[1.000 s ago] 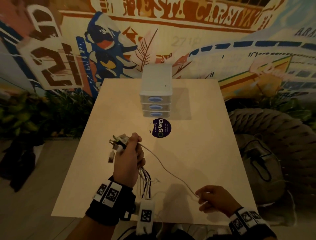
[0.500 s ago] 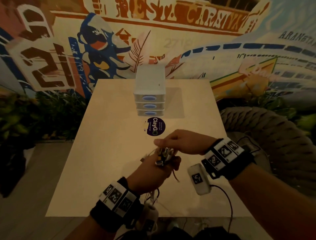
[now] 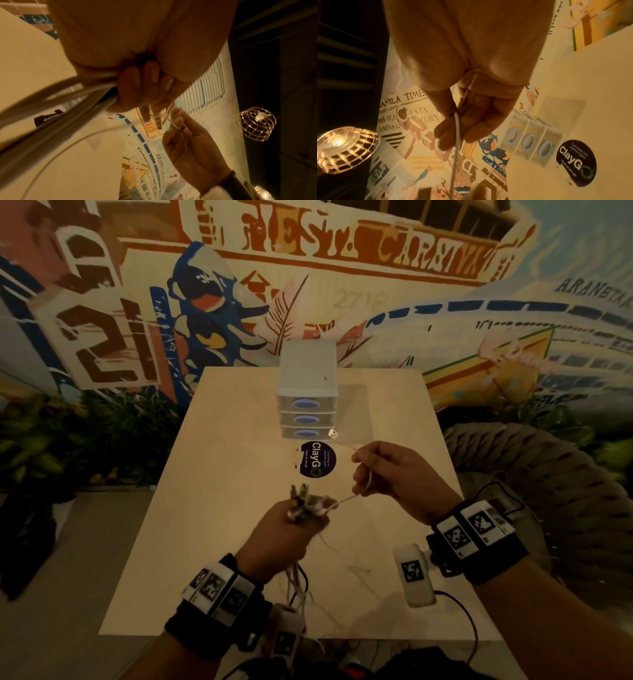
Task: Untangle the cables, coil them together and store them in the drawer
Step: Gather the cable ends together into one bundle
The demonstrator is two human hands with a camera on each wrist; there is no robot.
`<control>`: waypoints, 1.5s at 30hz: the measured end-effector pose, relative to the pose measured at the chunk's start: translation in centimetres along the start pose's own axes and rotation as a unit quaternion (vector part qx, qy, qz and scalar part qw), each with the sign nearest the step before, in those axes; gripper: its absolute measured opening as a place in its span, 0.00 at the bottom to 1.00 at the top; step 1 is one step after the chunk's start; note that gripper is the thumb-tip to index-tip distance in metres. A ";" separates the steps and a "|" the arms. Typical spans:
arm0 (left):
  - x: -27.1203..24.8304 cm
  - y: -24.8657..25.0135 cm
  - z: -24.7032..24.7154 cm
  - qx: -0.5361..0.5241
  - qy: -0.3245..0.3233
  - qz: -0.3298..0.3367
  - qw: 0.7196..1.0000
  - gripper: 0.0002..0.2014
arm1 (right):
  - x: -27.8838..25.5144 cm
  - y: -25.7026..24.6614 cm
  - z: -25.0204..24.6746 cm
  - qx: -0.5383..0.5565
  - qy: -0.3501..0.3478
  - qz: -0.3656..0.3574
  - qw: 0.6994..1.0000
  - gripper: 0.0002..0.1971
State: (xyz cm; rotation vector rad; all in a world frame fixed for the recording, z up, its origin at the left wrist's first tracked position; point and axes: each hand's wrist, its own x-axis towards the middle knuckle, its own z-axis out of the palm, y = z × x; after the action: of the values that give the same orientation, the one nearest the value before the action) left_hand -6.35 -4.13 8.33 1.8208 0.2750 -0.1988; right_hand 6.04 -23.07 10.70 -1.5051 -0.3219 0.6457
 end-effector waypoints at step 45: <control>-0.7 3.0 -0.4 -0.252 0.084 0.138 0.954 0.19 | -8.7 13.3 0.0 -0.414 -0.207 0.147 0.874 0.47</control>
State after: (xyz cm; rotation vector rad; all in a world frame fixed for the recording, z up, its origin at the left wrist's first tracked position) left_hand -6.18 -4.55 11.38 1.3479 0.1662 0.2093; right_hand -3.45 -28.80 -0.71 -2.2567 -0.7796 1.1731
